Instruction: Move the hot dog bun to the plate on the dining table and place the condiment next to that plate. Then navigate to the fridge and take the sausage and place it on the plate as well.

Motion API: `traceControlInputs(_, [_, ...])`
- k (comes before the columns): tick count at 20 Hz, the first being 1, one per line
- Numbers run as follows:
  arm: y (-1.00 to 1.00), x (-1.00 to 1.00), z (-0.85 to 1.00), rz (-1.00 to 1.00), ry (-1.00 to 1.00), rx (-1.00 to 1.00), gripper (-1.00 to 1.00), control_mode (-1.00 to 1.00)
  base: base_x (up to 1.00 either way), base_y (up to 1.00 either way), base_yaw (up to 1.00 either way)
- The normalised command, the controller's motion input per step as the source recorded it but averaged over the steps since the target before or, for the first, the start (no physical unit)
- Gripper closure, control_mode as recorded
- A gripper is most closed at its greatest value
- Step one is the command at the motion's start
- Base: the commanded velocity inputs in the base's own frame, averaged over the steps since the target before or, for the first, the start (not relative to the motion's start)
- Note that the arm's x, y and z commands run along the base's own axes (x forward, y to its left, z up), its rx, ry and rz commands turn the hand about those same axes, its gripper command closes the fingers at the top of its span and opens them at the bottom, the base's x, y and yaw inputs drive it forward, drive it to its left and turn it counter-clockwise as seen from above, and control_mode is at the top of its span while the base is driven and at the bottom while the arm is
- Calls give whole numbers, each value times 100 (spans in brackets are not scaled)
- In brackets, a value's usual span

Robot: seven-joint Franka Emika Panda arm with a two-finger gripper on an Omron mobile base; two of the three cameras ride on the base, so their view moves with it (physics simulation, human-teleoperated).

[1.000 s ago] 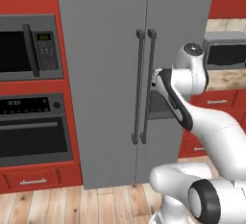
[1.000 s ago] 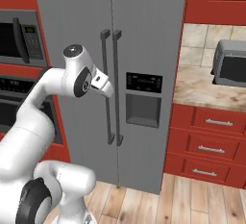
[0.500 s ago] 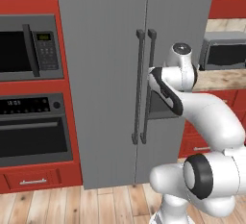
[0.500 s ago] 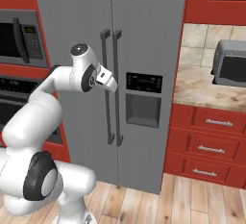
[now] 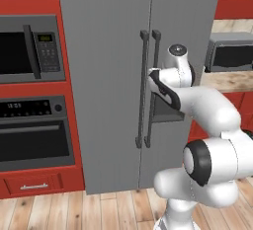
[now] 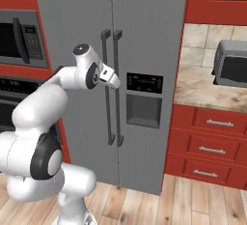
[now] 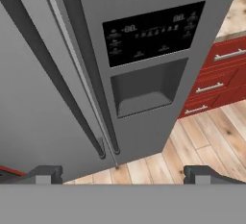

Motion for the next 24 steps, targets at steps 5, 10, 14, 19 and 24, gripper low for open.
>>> traceControlInputs(5, [-16, 45, -3, 6, 0, 0, -100, -100, 0, 0, 0])
traceControlInputs(10, [-8, 46, -7, 5, 0, 0, -100, -100, 0, 0, 0])
traceControlInputs(14, [0, 38, -13, 7, -5, 0, -100, -100, 0, 0, 0])
traceControlInputs(19, [0, 39, -14, 4, -9, 0, -100, -100, 0, 0, 0])
traceControlInputs(24, [0, 46, -19, 2, -5, 0, -100, -100, 0, 0, 0])
